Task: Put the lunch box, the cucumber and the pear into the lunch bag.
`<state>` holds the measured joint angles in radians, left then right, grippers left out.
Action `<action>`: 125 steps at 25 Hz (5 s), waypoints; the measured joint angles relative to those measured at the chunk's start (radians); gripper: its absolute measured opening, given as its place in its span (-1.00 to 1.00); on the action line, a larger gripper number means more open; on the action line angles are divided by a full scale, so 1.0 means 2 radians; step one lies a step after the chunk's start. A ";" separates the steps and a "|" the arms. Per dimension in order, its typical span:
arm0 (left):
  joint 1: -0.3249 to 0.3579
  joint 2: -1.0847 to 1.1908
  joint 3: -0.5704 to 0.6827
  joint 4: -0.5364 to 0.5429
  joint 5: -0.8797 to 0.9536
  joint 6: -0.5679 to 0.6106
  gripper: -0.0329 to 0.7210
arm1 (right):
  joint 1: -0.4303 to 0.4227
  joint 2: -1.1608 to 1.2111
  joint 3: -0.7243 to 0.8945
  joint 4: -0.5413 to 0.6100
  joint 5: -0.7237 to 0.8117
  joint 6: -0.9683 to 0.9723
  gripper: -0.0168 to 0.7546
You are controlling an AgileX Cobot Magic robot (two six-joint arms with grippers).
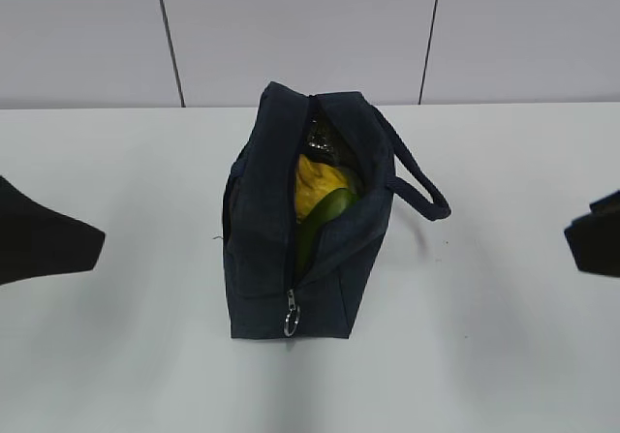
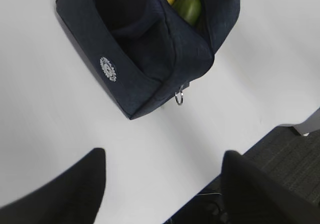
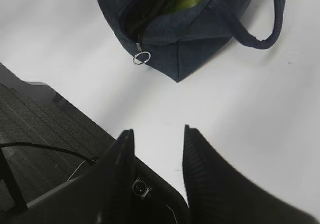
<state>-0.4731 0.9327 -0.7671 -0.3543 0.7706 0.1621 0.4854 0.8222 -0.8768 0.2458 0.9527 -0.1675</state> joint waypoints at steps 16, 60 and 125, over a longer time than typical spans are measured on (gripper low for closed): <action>-0.044 0.090 0.032 -0.126 -0.180 0.173 0.04 | 0.000 0.087 0.068 0.037 -0.068 -0.058 -0.27; -0.086 0.146 0.032 -0.126 -0.289 0.221 0.04 | 0.000 0.330 0.196 0.773 -0.225 -0.883 -0.43; -0.049 0.229 -0.026 -0.147 -0.219 0.221 -0.90 | 0.000 0.331 0.158 0.423 0.024 -0.467 -0.43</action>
<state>-0.5718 1.3911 -0.8201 -0.6488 0.3321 0.6050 0.4854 1.4835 -0.5615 1.0913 1.0008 -1.1020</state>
